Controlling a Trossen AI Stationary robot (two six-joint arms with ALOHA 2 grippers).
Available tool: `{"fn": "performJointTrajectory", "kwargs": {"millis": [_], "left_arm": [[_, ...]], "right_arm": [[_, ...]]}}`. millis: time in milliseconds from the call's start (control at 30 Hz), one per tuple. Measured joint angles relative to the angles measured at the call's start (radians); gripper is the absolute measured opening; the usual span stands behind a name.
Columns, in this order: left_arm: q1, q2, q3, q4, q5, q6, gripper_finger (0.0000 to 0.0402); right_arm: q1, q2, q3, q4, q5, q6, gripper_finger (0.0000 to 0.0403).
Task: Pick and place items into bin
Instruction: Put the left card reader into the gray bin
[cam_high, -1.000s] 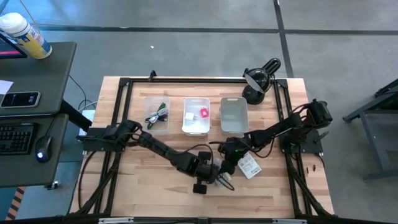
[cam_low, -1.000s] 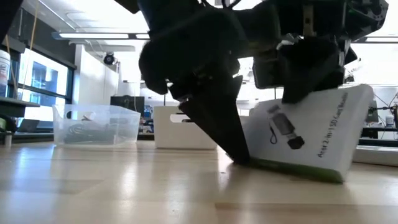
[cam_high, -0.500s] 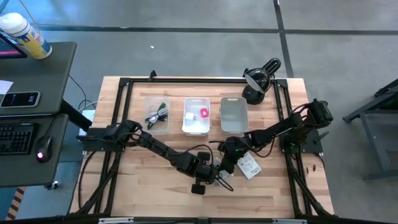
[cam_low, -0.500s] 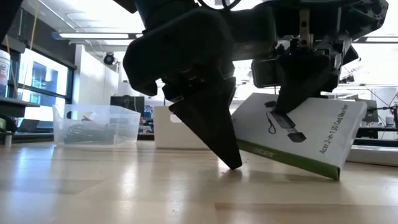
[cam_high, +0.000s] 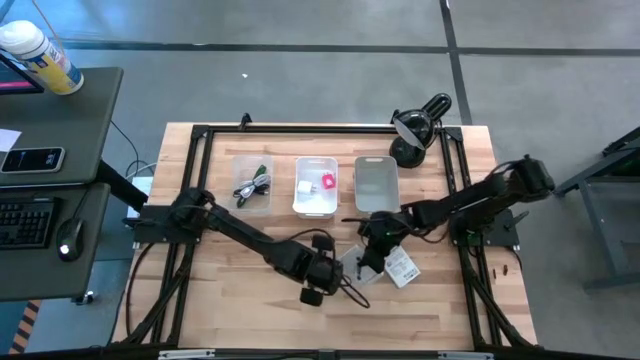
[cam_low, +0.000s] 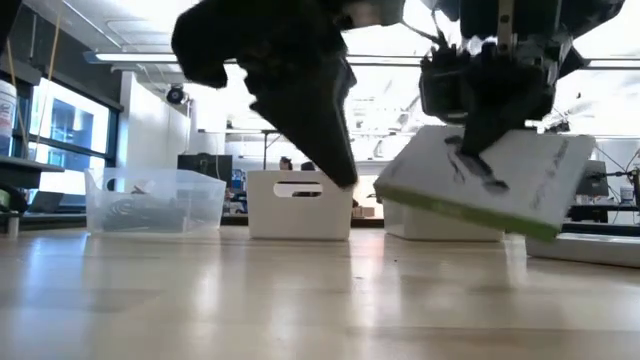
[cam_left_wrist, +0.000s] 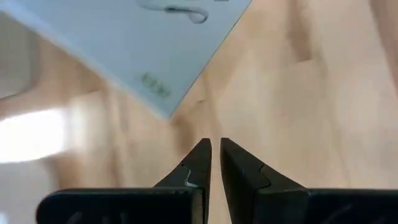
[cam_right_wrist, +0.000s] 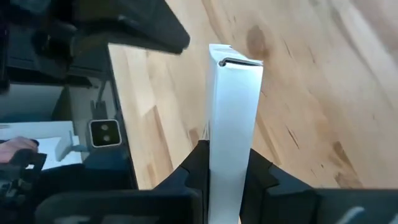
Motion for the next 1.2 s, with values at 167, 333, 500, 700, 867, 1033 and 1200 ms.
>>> {"fn": "performJointTrajectory", "kwargs": {"millis": [167, 333, 500, 700, 867, 1033, 1200], "left_arm": [[0.0, -0.049, 0.0, -0.105, -0.085, 0.0, 0.0024], [0.0, -0.077, 0.0, -0.164, -0.135, -0.002, 0.0024], [0.0, -0.079, 0.0, -0.176, -0.144, -0.004, 0.0024], [0.0, -0.079, 0.0, -0.183, -0.158, -0.026, 0.0024], [-0.003, -0.086, -0.001, -0.183, -0.169, -0.028, 0.0024], [-0.022, -0.132, -0.001, -0.169, -0.257, -0.028, 0.0023], [-0.042, -0.198, 0.0, -0.163, -0.353, -0.022, 0.0023]], "right_arm": [[-0.031, -0.1, 0.0, -0.102, 0.029, -0.029, 0.0044], [-0.063, -0.216, 0.0, -0.21, 0.081, -0.06, 0.0039], [-0.106, -0.332, 0.0, -0.303, 0.131, -0.074, 0.0043], [-0.171, -0.46, 0.0, -0.414, 0.188, -0.1, 0.0042], [-0.246, -0.545, 0.0, -0.465, 0.235, -0.12, 0.0045], [-0.329, -0.584, 0.0, -0.496, 0.265, -0.142, 0.0047], [-0.403, -0.585, 0.0, -0.502, 0.313, -0.15, 0.0043]]}}
